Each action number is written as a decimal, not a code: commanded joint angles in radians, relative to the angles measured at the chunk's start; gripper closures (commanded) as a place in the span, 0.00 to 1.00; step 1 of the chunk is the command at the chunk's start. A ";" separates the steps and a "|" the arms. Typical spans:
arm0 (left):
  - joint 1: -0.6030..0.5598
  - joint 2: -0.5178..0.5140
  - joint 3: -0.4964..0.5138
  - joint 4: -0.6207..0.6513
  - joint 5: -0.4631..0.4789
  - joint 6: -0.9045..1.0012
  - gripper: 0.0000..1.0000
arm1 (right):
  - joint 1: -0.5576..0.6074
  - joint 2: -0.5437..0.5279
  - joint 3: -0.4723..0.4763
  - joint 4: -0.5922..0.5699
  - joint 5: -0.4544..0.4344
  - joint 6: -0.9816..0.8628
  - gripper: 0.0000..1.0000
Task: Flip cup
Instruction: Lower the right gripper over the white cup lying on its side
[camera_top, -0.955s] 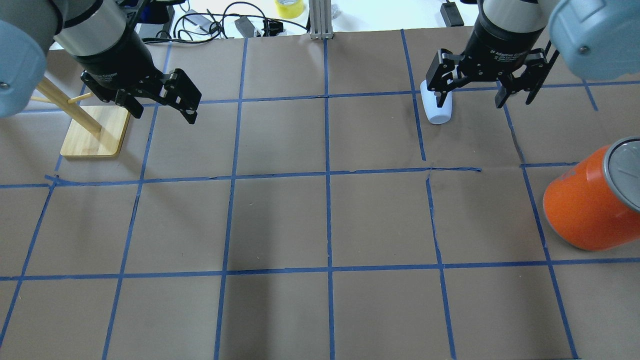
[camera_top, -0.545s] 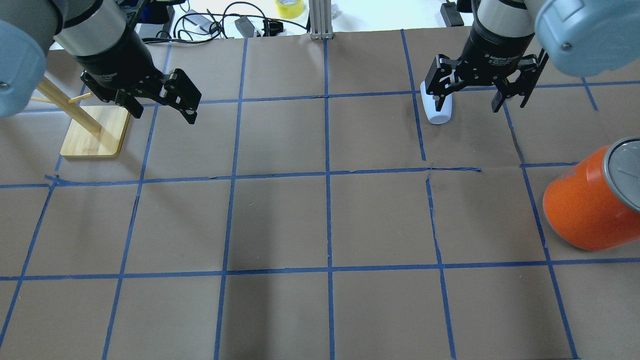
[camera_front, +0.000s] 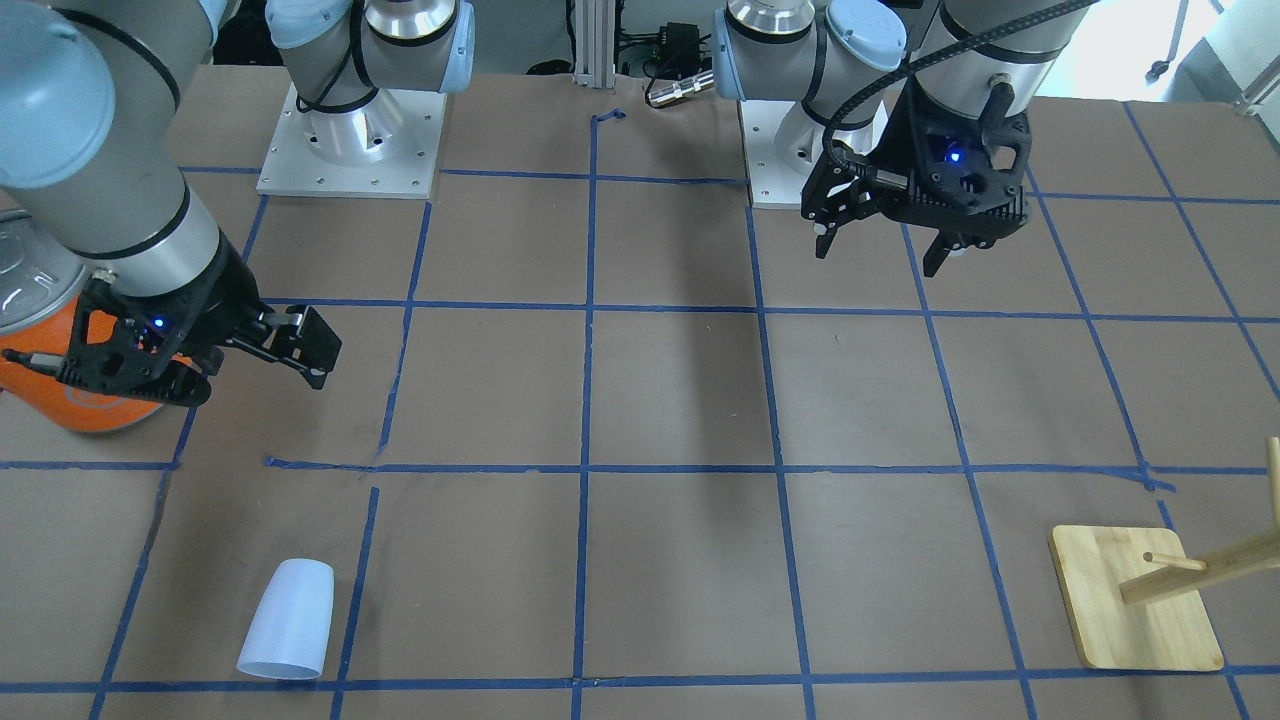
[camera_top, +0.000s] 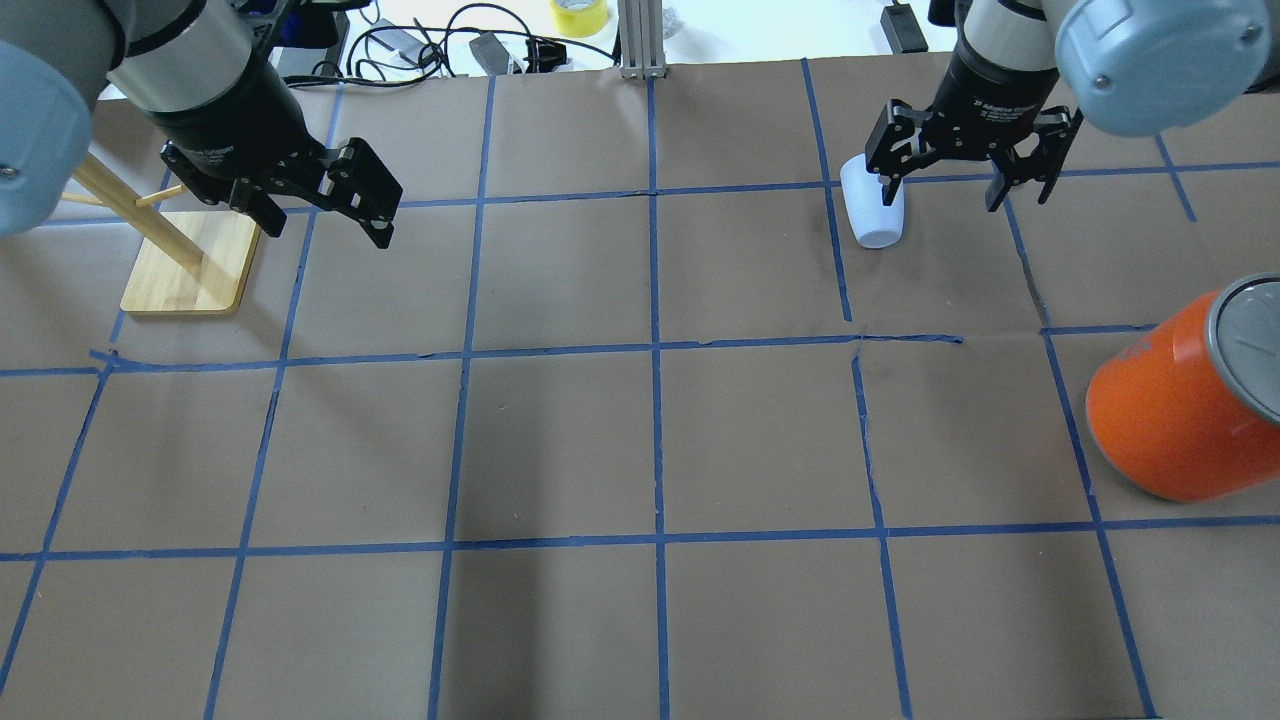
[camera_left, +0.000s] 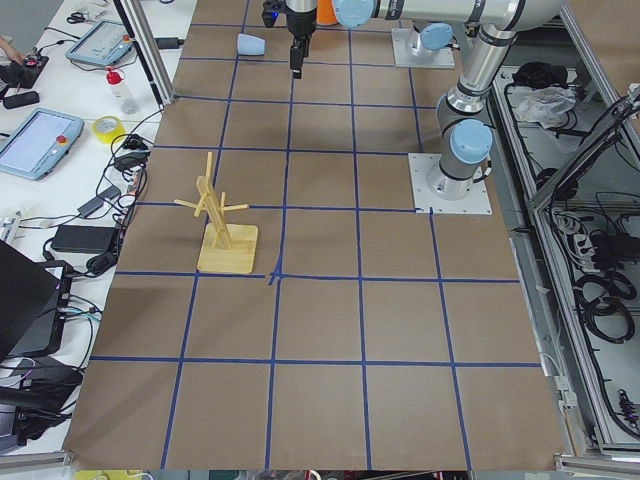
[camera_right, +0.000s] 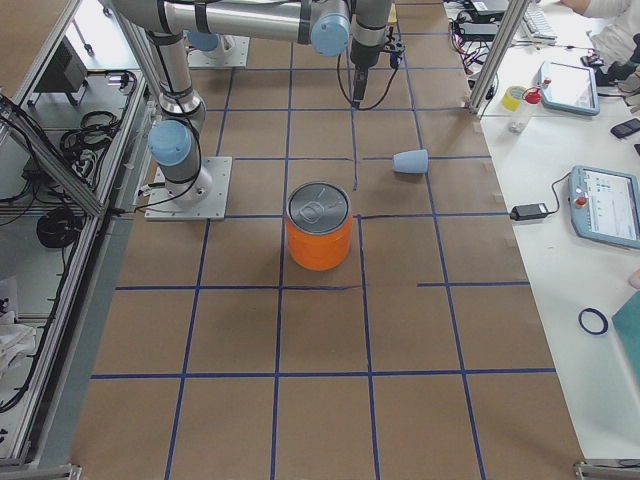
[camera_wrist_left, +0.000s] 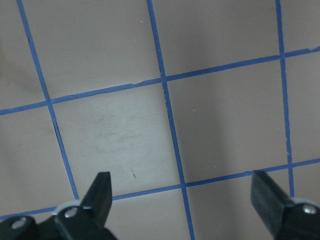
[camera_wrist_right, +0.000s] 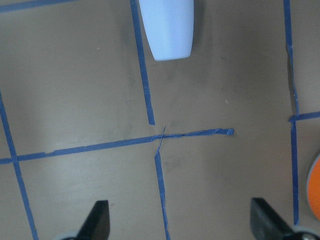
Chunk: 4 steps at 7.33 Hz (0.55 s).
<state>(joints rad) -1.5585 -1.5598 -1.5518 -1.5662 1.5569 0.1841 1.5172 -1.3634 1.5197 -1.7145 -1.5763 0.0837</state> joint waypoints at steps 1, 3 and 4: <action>0.000 0.003 0.001 0.000 0.002 0.000 0.00 | -0.005 0.117 -0.004 -0.200 -0.004 -0.004 0.00; 0.000 0.003 0.001 -0.002 0.003 0.000 0.00 | -0.002 0.220 -0.004 -0.327 0.009 -0.005 0.00; 0.000 0.003 0.001 0.000 0.003 0.000 0.00 | -0.002 0.257 -0.004 -0.339 -0.001 -0.002 0.00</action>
<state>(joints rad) -1.5585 -1.5572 -1.5514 -1.5669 1.5598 0.1841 1.5148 -1.1608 1.5157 -2.0111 -1.5712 0.0795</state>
